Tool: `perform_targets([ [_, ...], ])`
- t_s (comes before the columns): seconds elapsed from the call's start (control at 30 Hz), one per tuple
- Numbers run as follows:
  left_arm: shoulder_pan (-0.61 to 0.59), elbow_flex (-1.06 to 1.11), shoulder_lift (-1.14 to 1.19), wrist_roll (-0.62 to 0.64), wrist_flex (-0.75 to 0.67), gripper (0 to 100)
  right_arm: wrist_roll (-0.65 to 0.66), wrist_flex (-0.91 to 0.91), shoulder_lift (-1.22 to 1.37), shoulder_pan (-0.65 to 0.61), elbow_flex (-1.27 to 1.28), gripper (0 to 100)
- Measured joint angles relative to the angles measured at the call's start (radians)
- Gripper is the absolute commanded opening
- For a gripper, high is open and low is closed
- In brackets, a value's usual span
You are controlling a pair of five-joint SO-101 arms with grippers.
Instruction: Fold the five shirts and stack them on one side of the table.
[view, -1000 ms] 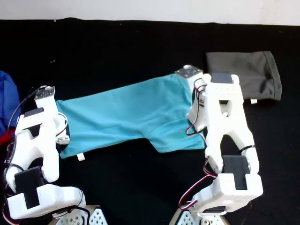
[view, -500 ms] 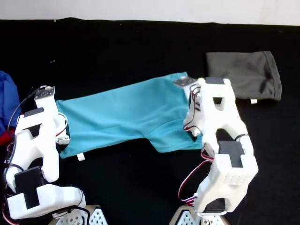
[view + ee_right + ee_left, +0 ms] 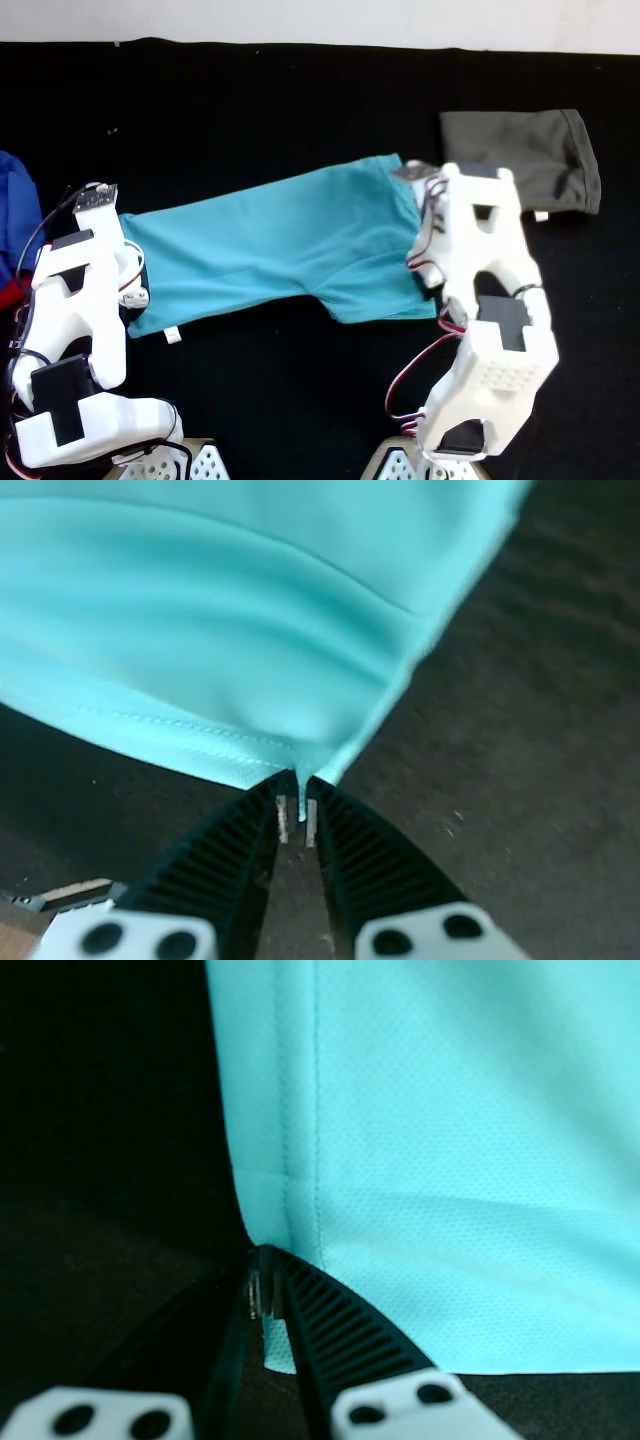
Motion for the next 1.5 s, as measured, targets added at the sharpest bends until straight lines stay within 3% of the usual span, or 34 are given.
perform_targets([
  [0.33, 0.000, 0.000, 0.000, 0.000, 0.000, 1, 0.000, 0.048, -0.018, 0.029, 0.000, 0.9],
  [0.57, 0.000, 0.000, 0.000, 0.000, 0.000, 1, 0.021, 0.049, -0.025, 0.020, 0.021, 23.6],
  [0.77, 0.000, 0.000, 0.000, 0.000, 0.000, 1, 0.176, 0.097, -0.137, 0.002, 0.023, 23.4],
  [0.93, 0.000, 0.000, 0.000, 0.000, 0.000, 1, 0.313, 0.114, -0.232, -0.092, 0.103, 23.5],
  [1.13, 0.000, 0.000, 0.000, 0.000, 0.000, 1, 0.328, 0.018, -0.241, -0.253, 0.227, 24.0],
  [1.27, 0.000, 0.000, 0.000, 0.000, 0.000, 1, 0.295, -0.098, -0.196, -0.272, 0.249, 29.0],
  [1.5, 0.000, 0.000, 0.000, 0.000, 0.000, 1, 0.284, -0.118, -0.081, -0.282, 0.245, 29.3],
])
